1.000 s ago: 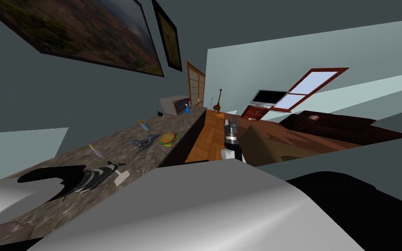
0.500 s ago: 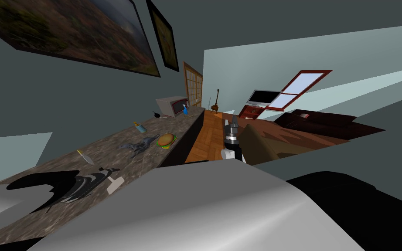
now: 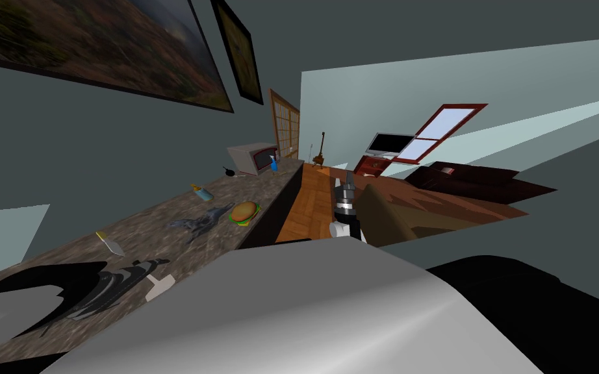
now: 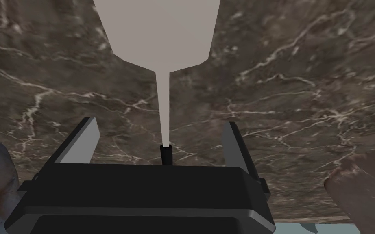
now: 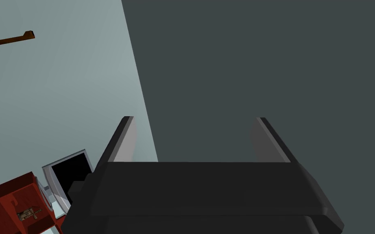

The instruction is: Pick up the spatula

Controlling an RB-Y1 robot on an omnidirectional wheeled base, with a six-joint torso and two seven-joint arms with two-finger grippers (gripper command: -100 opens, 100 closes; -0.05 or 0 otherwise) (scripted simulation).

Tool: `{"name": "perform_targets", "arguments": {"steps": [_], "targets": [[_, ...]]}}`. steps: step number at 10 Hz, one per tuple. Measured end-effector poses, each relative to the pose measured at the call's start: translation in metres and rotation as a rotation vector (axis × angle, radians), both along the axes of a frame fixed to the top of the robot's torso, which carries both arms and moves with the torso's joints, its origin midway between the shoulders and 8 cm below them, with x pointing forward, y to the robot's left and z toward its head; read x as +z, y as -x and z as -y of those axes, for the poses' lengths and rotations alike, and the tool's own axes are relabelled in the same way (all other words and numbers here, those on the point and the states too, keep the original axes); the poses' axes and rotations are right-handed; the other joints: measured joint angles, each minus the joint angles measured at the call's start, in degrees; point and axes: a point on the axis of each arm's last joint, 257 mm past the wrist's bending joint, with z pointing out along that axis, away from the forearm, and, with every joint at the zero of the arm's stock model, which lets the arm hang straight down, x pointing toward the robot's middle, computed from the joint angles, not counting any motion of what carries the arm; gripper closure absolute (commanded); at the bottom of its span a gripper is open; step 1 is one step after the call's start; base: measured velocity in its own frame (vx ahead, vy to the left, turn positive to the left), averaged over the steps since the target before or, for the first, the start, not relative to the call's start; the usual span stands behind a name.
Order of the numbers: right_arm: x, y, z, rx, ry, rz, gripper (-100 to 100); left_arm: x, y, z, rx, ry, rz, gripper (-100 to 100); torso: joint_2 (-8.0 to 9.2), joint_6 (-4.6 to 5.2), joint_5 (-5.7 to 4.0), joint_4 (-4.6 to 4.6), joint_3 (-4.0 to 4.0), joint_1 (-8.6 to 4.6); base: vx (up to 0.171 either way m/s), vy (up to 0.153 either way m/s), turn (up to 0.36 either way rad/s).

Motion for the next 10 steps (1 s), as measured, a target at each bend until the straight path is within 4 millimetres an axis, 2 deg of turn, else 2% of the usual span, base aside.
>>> {"name": "perform_targets", "arguments": {"steps": [1,2,7,8,10], "targets": [[0.0,0.0,0.0,0.0,0.0,0.0,0,0.0,0.0,0.0,0.003,0.001,0.001,0,0.04,0.0,0.0,0.01,0.02,0.0,0.0,0.0,0.0],[0.0,0.0,0.0,0.0,0.0,0.0,0,0.0,0.0,0.0,0.002,0.0,0.001,-100,0.05,0.0,0.0,0.01,0.03,0.0,-0.011,0.006,-0.074],[0.0,0.0,0.0,0.0,0.0,0.0,0,-0.019,0.012,-0.006,0.04,0.001,0.005,-100,0.15,0.0,0.02,0.04,0.09,0.07,-0.02,0.012,-0.069],[0.0,0.0,0.0,0.0,0.0,0.0,0,-0.02,0.012,-0.006,0.04,0.001,0.004,100,0.11,-0.01,0.01,0.03,0.07,0.04,0.0,0.0,0.0],[0.0,0.0,0.0,0.0,0.0,0.0,0,-0.02,0.012,-0.007,0.04,0.0,0.003,100,0.06,0.02,0.02,0.02,0.04,0.01,0.0,0.0,0.0]]}}
